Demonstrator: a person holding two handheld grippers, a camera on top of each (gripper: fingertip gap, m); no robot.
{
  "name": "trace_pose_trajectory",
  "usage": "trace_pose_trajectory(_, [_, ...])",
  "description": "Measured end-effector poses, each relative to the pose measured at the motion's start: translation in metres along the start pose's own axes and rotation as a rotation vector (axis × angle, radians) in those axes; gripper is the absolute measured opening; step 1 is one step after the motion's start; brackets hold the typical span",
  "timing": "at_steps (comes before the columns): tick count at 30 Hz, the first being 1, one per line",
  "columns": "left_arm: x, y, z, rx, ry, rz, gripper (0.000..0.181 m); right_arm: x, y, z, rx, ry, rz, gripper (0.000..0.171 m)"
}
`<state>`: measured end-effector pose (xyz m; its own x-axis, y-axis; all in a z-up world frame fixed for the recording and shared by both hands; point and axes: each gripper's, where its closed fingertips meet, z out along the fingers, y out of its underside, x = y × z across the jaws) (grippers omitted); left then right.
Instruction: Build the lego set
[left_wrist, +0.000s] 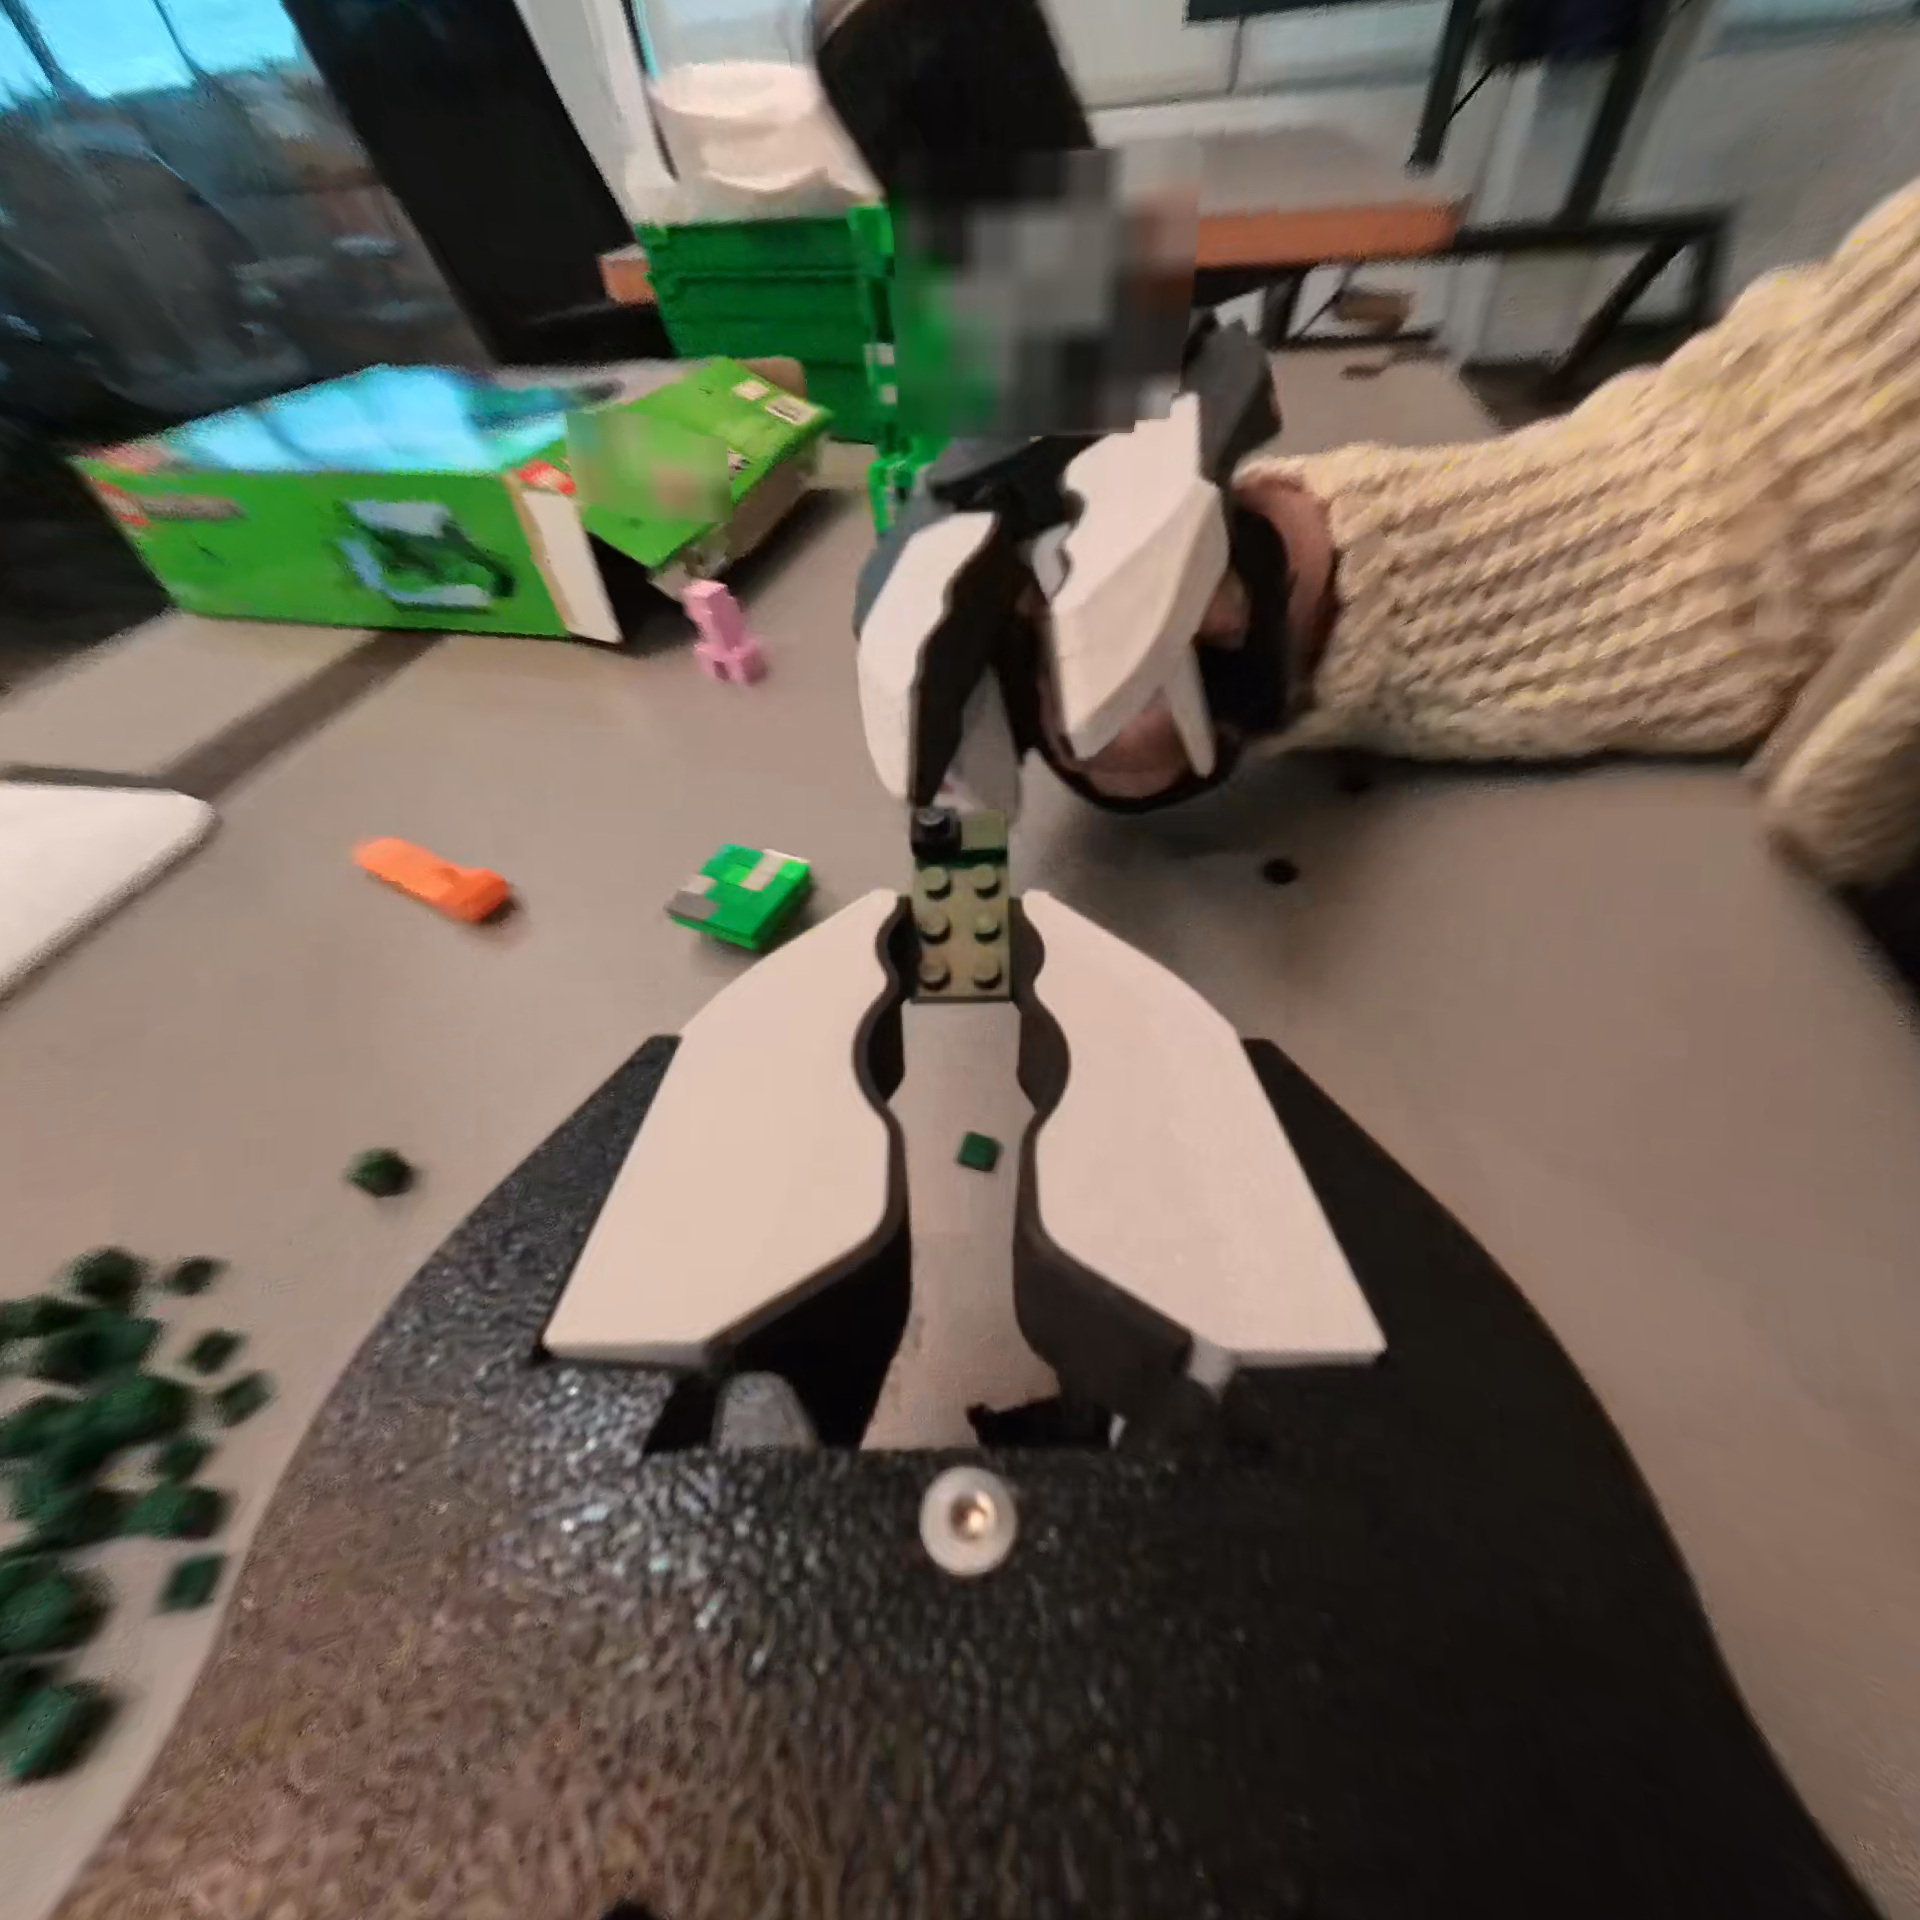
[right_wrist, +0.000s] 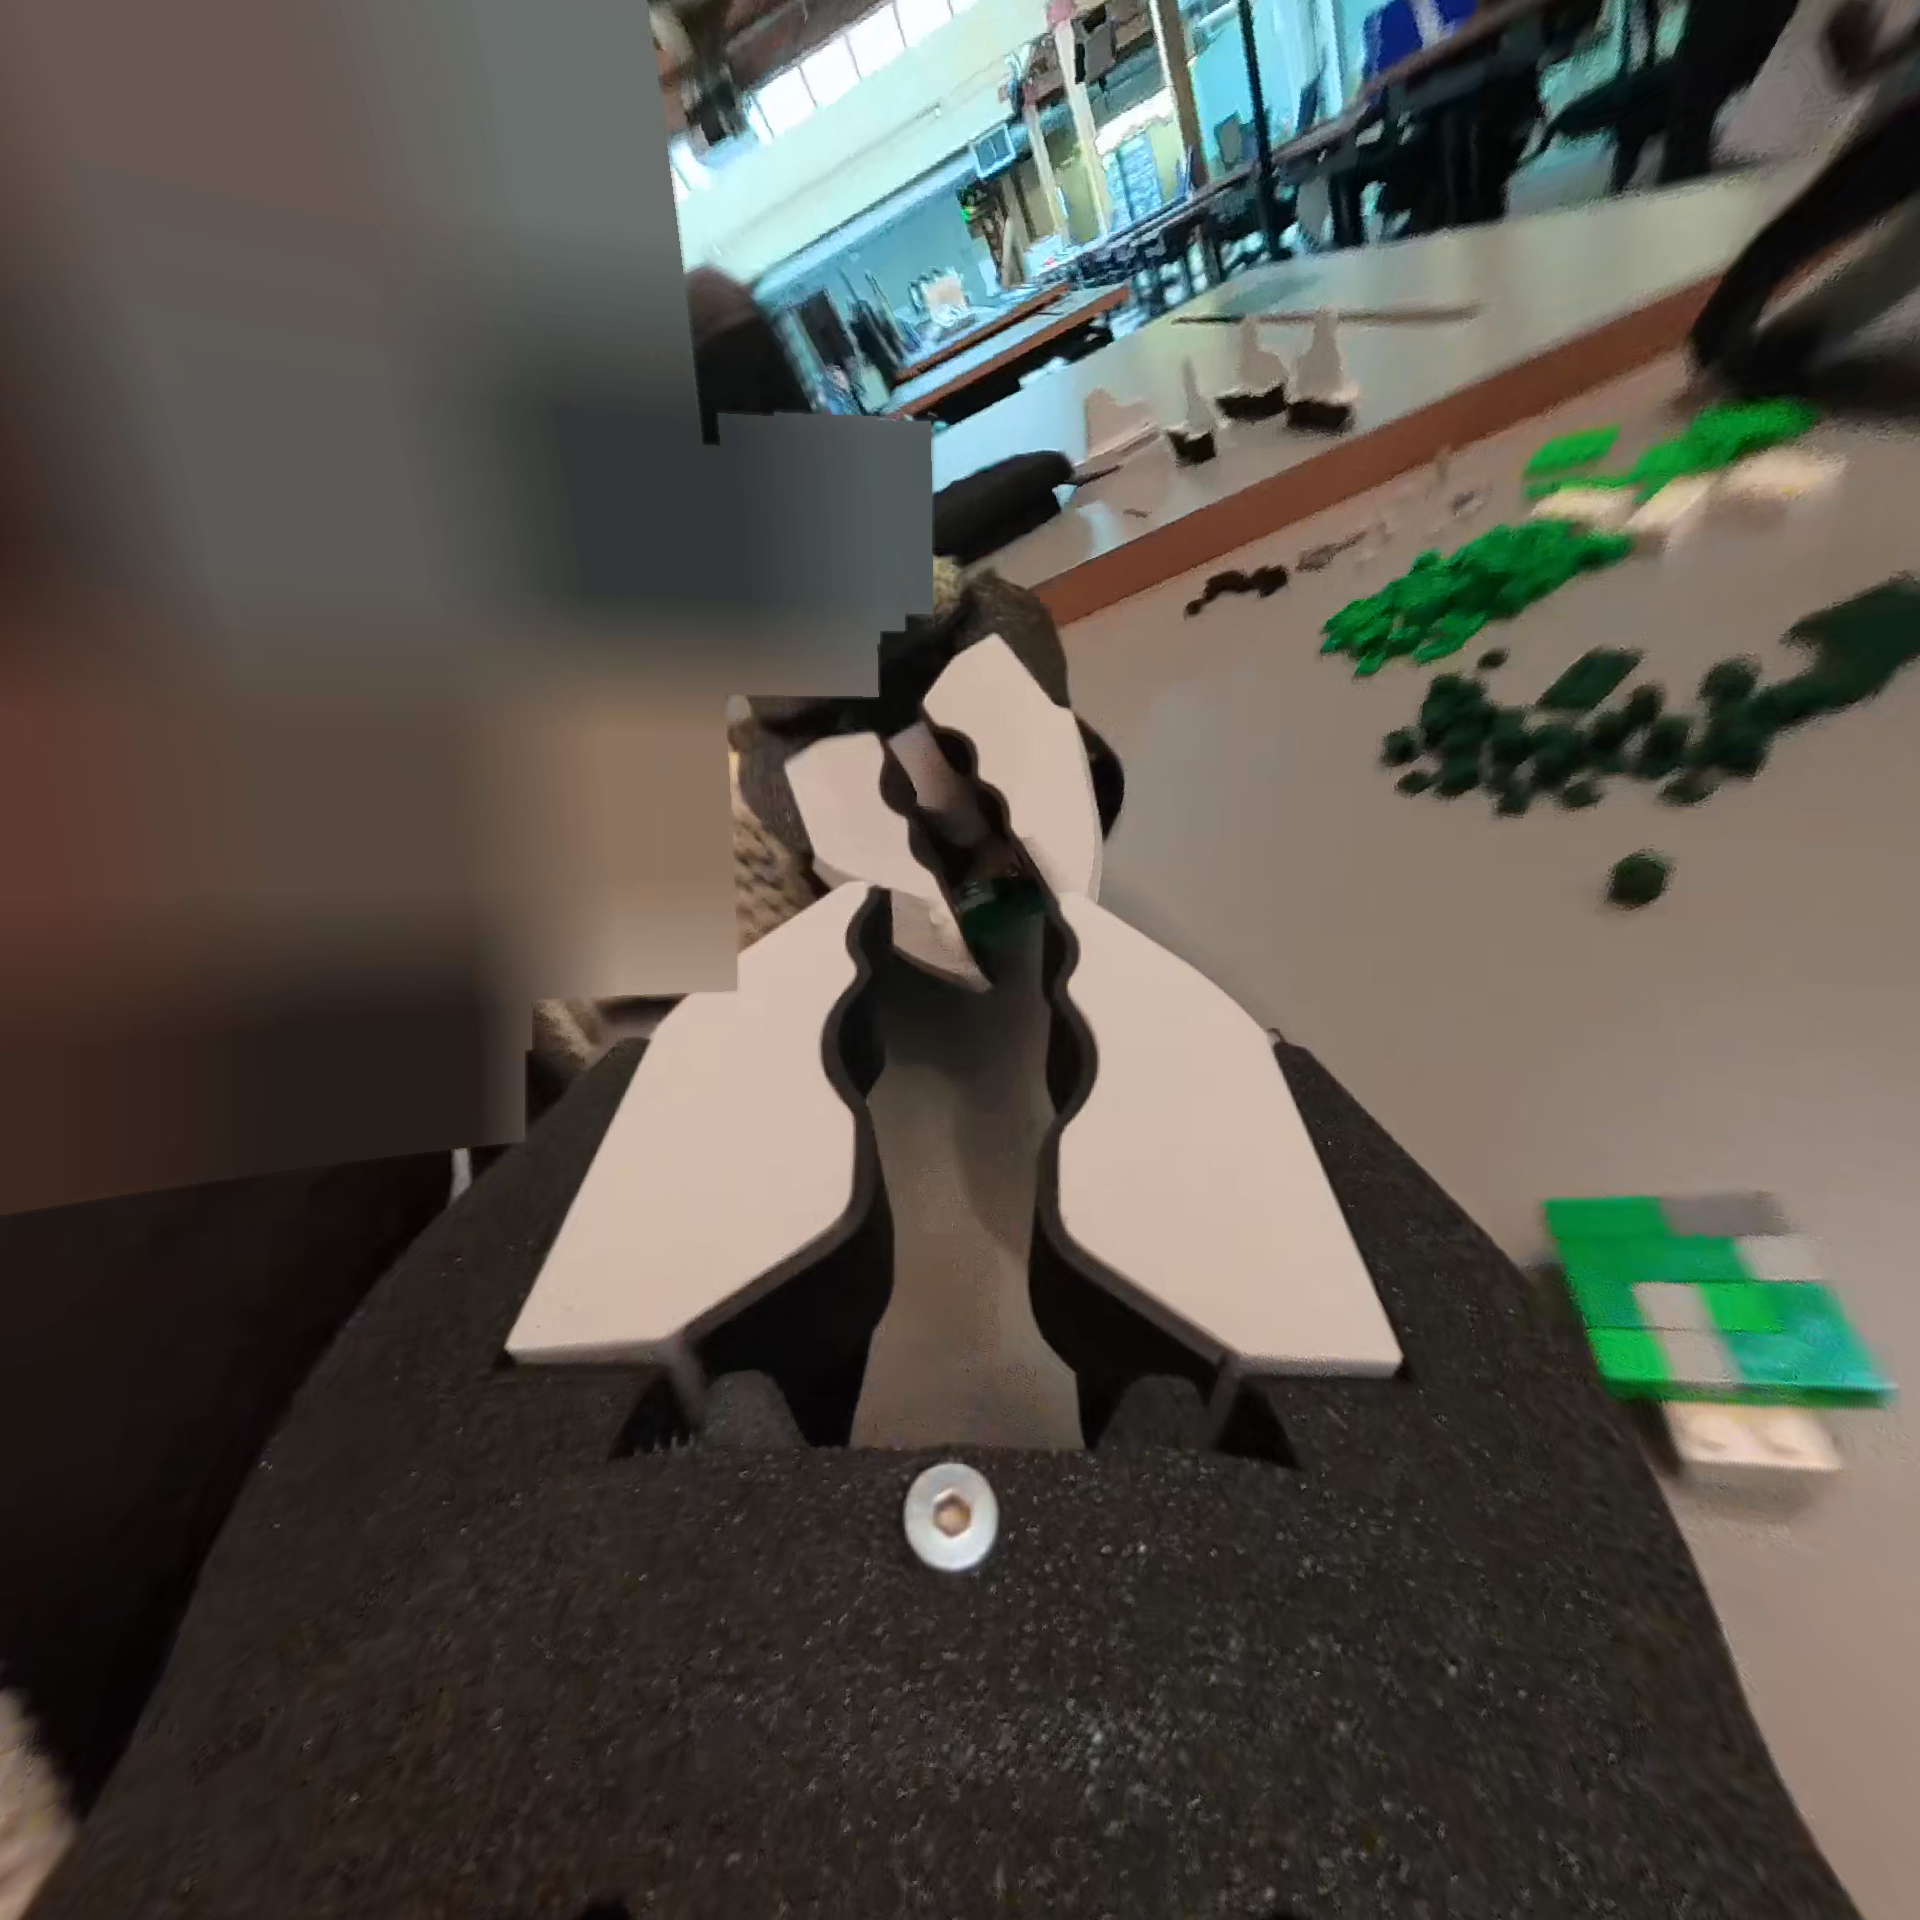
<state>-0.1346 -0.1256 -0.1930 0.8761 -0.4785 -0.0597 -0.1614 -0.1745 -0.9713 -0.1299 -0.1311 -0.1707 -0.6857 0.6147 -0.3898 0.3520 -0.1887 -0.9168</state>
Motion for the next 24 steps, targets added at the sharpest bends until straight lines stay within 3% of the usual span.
trace_pose_trajectory(4, [0.006, -0.003, -0.004, 0.050, 0.189, -0.268, 0.017, -0.007, -0.001, -0.003, -0.047, 0.082, -0.296, 0.029])
trace_pose_trajectory(7, [0.015, -0.002, -0.004, 0.055, 0.301, -0.358, 0.017, -0.006, 0.001, -0.002, -0.096, 0.141, -0.393, 0.023])
trace_pose_trajectory(15, [0.031, -0.016, -0.015, 0.155, 0.549, -0.490, 0.017, -0.024, -0.001, 0.002, -0.118, 0.167, -0.635, 0.031])
trace_pose_trajectory(24, [0.038, -0.016, -0.018, 0.141, 0.636, -0.522, 0.017, -0.027, 0.007, 0.012, -0.224, 0.260, -0.853, 0.029])
